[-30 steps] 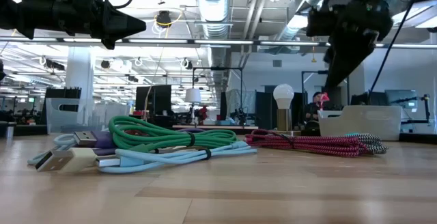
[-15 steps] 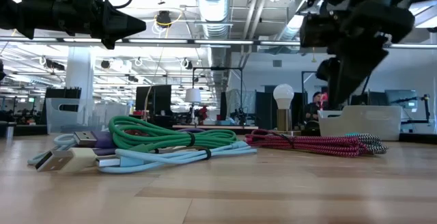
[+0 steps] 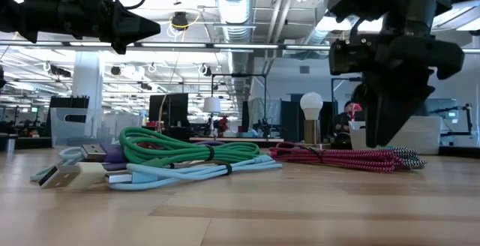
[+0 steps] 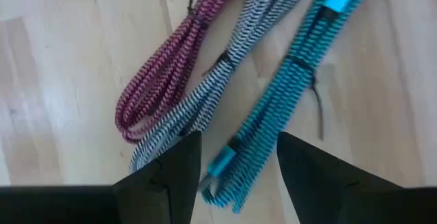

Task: Pick & Place USB Port
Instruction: Put the blue and black charger cable into the transparent bin

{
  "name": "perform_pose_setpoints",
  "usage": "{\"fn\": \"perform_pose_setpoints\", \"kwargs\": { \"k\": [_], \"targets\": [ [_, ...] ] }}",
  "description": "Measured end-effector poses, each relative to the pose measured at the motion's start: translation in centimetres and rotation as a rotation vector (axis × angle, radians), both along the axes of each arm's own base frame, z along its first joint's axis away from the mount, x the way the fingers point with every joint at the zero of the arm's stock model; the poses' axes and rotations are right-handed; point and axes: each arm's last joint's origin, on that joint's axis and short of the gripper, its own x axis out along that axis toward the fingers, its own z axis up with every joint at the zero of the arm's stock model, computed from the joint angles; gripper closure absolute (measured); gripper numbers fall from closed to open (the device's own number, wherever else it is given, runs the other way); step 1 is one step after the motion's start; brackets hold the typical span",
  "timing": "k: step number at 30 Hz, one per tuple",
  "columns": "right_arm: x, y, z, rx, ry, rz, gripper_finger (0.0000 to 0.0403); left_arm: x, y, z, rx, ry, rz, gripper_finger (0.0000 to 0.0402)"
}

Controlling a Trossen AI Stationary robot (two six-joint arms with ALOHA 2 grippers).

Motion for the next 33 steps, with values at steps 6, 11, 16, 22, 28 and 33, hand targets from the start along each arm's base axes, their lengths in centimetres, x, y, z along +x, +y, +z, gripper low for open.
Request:
{"fn": "perform_pose_setpoints", "kwargs": {
  "k": [6, 11, 16, 22, 28, 33],
  "targets": [
    [0.4, 0.1, -1.2, -0.024, 0.026, -0.012, 0.0229, 0.0, 0.0, 0.0, -0.003, 0.002, 0.000, 0.0348],
    [0.7, 0.0, -2.0, -0.084, 0.041, -0.018, 0.0246, 0.0, 0.0, -0.1, -0.023, 0.001, -0.004, 0.0348],
    [0.7, -0.1, -1.9, -0.107, 0.033, -0.007, 0.0288, 0.0, 0.0, -0.1, -0.024, 0.001, -0.005, 0.0348],
    [0.2, -0.2, -1.2, -0.124, 0.029, 0.012, 0.0377, 0.0, 0.0, -0.1, -0.024, 0.001, -0.005, 0.0348],
    [-0.3, -0.3, -0.7, -0.131, 0.045, 0.022, 0.0374, 0.0, 0.0, -0.1, -0.024, 0.002, -0.005, 0.0348],
    [-0.4, -0.3, 0.2, -0.182, -0.003, 0.042, 0.0389, 0.0, 0.0, -0.1, -0.024, 0.002, -0.005, 0.0348]
  ]
}}
